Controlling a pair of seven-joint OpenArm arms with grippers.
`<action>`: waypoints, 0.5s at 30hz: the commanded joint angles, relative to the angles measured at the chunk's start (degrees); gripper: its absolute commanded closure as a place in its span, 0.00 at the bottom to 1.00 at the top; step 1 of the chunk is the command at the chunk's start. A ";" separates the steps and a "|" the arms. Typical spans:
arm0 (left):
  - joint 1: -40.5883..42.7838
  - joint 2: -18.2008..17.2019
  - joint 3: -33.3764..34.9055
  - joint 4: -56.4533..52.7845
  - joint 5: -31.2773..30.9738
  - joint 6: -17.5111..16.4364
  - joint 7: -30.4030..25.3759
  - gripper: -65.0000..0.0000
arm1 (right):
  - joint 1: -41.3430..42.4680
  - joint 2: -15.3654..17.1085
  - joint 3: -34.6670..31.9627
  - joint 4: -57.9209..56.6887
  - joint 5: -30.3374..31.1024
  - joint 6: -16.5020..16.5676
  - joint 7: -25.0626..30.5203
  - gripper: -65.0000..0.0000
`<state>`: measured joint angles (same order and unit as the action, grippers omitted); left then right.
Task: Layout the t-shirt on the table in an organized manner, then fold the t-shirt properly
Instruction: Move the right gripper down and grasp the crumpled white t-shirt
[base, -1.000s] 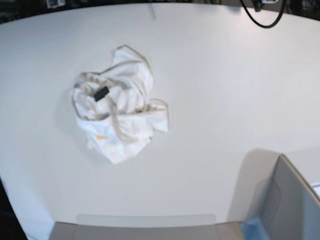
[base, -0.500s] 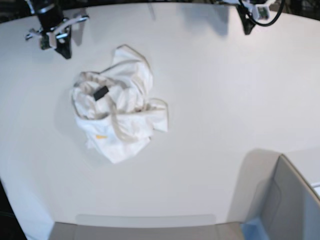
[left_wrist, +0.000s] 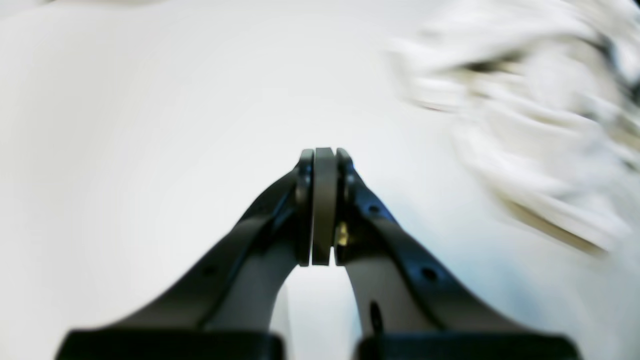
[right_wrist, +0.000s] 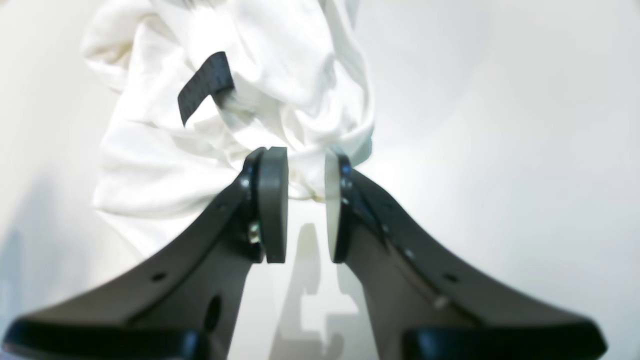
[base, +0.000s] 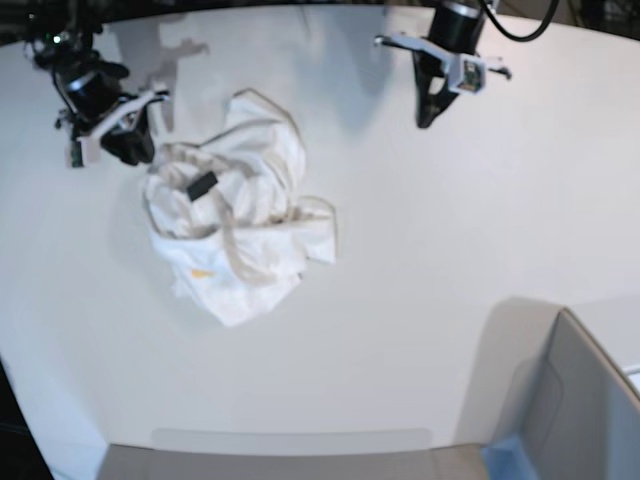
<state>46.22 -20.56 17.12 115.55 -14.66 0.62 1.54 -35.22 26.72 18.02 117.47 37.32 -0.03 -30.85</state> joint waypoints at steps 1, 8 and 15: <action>-0.55 -0.32 1.47 0.98 0.19 0.21 -1.23 0.99 | 0.98 1.28 0.48 0.82 0.26 0.08 0.74 0.79; -5.03 -0.41 4.98 0.89 0.19 0.21 2.37 0.99 | 9.16 2.77 -9.19 0.82 -15.04 1.66 -4.97 0.79; -6.61 -0.76 5.42 0.89 0.19 0.12 5.18 0.99 | 10.65 1.28 -22.55 0.82 -32.18 2.01 -5.06 0.72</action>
<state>39.62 -20.99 22.52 115.39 -14.66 0.84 7.77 -24.93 27.59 -5.08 117.36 5.98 2.68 -37.41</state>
